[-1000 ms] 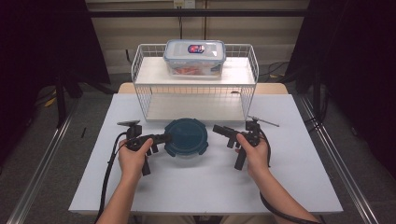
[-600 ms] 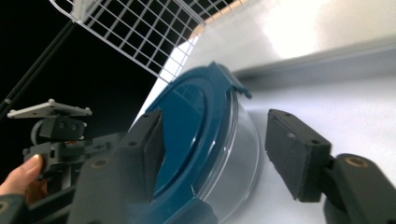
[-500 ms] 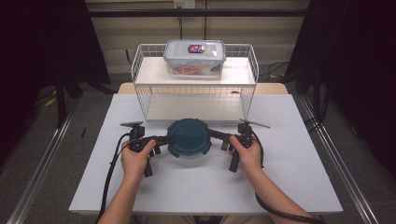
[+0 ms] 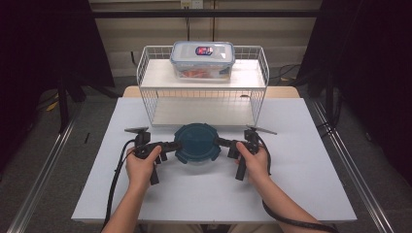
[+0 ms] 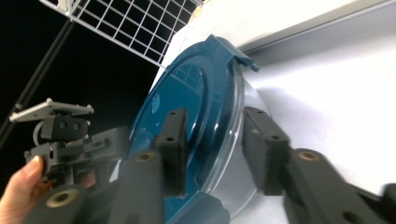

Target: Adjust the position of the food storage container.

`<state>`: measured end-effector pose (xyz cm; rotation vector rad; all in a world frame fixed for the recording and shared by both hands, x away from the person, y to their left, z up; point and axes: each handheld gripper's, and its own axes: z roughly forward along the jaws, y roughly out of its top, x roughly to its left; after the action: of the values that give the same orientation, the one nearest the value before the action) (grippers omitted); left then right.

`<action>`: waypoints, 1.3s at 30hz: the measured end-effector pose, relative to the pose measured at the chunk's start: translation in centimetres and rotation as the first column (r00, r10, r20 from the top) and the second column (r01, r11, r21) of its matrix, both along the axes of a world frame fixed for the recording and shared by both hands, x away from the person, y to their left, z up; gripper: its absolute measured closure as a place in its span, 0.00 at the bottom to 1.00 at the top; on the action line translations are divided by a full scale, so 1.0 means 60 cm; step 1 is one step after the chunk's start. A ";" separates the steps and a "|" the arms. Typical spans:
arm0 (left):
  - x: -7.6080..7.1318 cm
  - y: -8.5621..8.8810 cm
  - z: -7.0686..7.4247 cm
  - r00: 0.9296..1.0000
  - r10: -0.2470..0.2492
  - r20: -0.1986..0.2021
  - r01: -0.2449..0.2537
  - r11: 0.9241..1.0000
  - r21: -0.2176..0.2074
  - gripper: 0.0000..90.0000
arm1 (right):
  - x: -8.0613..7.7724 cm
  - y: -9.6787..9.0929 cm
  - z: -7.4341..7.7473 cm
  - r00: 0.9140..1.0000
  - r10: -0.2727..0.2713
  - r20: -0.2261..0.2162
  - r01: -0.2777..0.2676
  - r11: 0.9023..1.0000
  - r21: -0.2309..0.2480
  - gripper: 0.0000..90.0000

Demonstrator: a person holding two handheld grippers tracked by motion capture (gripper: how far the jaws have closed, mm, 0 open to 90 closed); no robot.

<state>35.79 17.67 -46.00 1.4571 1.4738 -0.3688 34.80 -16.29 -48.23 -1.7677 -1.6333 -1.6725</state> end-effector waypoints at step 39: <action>0.011 -0.010 -0.011 0.997 0.060 -0.050 -0.063 0.995 -0.071 0.79 | -0.018 -0.017 -0.001 0.994 -0.079 -0.078 0.082 0.996 0.038 0.75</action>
<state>36.44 17.06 -46.65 1.3509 1.5248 -0.4174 33.73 -17.30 -48.27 -1.8763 -1.5035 -1.6384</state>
